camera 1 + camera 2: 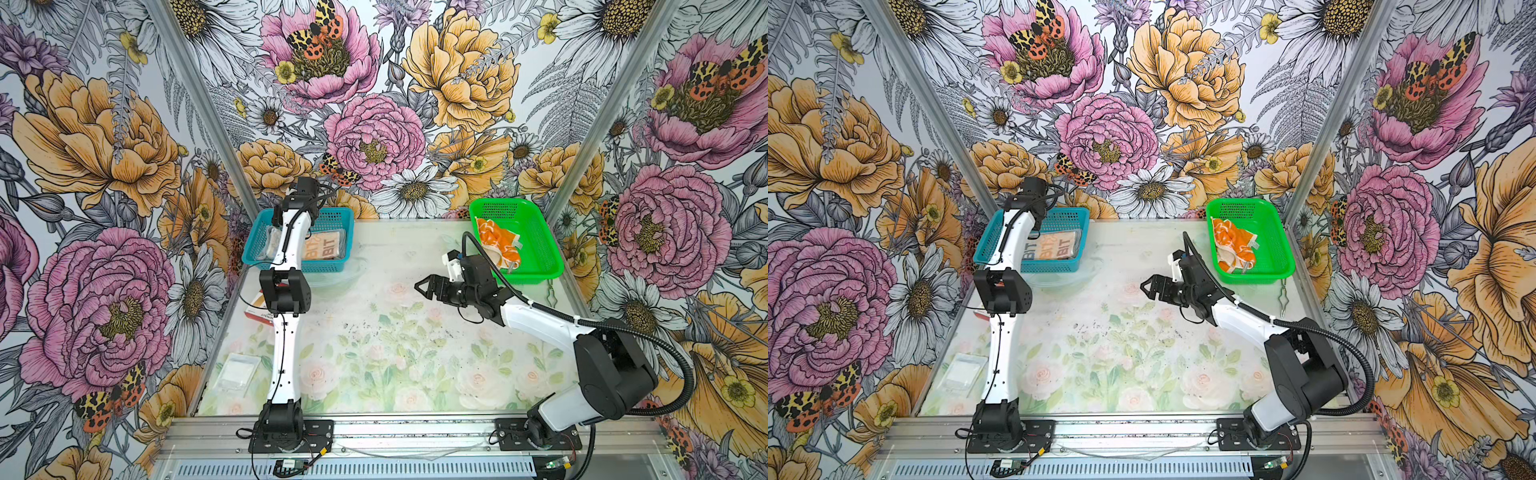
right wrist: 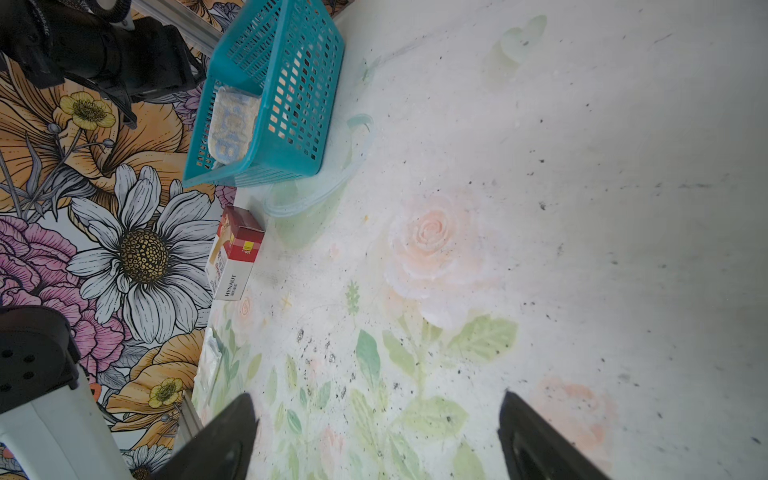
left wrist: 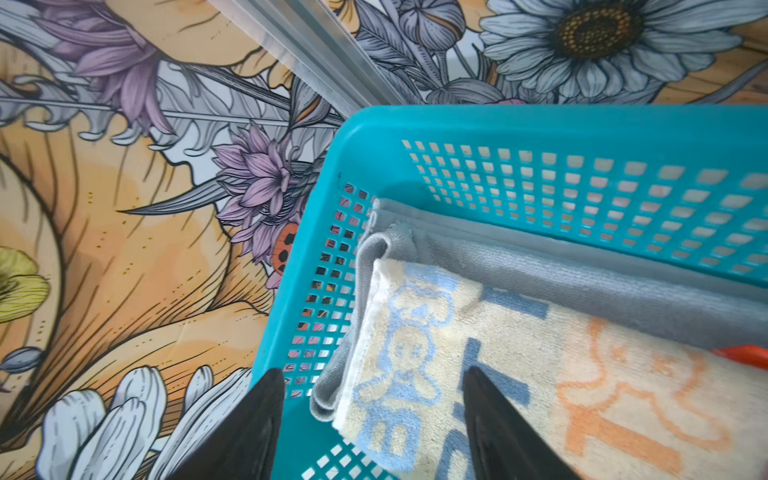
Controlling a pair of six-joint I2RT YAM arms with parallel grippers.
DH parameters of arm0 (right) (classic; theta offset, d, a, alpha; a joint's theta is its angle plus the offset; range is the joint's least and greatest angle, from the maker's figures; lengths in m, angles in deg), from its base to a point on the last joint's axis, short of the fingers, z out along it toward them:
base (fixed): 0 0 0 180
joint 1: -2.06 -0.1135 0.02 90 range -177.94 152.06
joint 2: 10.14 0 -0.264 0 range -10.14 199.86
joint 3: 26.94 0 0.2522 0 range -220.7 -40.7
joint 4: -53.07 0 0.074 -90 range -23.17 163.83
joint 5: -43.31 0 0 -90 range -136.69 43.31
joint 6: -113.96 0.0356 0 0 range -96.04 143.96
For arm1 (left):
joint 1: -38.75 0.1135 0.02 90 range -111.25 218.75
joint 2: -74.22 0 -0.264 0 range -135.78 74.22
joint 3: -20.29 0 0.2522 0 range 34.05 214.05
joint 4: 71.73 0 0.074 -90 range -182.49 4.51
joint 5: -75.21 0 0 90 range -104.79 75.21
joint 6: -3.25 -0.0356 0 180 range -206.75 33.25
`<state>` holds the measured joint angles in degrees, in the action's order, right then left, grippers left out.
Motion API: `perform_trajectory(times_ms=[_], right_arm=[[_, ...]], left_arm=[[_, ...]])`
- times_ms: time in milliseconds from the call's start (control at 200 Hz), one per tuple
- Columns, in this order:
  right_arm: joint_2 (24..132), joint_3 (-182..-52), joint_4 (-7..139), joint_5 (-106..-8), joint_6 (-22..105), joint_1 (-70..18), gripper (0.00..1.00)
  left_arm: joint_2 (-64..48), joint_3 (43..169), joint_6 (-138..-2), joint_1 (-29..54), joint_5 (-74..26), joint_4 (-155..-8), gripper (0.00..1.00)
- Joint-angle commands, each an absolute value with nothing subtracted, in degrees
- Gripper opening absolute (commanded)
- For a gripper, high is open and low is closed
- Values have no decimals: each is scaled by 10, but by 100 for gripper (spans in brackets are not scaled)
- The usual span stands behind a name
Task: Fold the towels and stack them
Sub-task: 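Open the left gripper to release the RABBIT towel onto the grey towel, then raise the left gripper while the right gripper reaches into the green basket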
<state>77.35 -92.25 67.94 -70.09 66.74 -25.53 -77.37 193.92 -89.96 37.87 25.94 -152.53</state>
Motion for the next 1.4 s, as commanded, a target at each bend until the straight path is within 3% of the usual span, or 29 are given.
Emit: perform_trajectory(times_ms=[0, 230, 330, 600, 790, 1046, 1156, 1316, 1396], right_arm=[[780, -946, 679, -704, 668, -264, 92], [764, -926, 678, -688, 645, -273, 92], [760, -927, 679, -695, 633, -272, 93], [724, -907, 671, -681, 626, -267, 96], [673, -888, 680, -614, 600, -257, 99], [595, -915, 716, -526, 472, -252, 99], [572, -863, 644, -575, 479, -228, 99], [578, -853, 662, -575, 471, -235, 99], [578, -852, 651, -573, 477, -241, 99]], left_arm=[[-752, 1896, -846, 372, 137, -1522, 70], [-730, 1785, -781, 389, 45, -1520, 71], [-721, 1762, -791, 376, 64, -1507, 71], [-638, 1667, -791, 315, 104, -1406, 80], [-523, 1541, -787, 273, 50, -1305, 98], [-425, 1474, -833, 204, 0, -1268, 98], [-368, 1431, -910, 169, 19, -1263, 98], [-231, 1303, -1131, 66, 159, -1162, 98], [-191, 1307, -1150, 81, 95, -1181, 98]])
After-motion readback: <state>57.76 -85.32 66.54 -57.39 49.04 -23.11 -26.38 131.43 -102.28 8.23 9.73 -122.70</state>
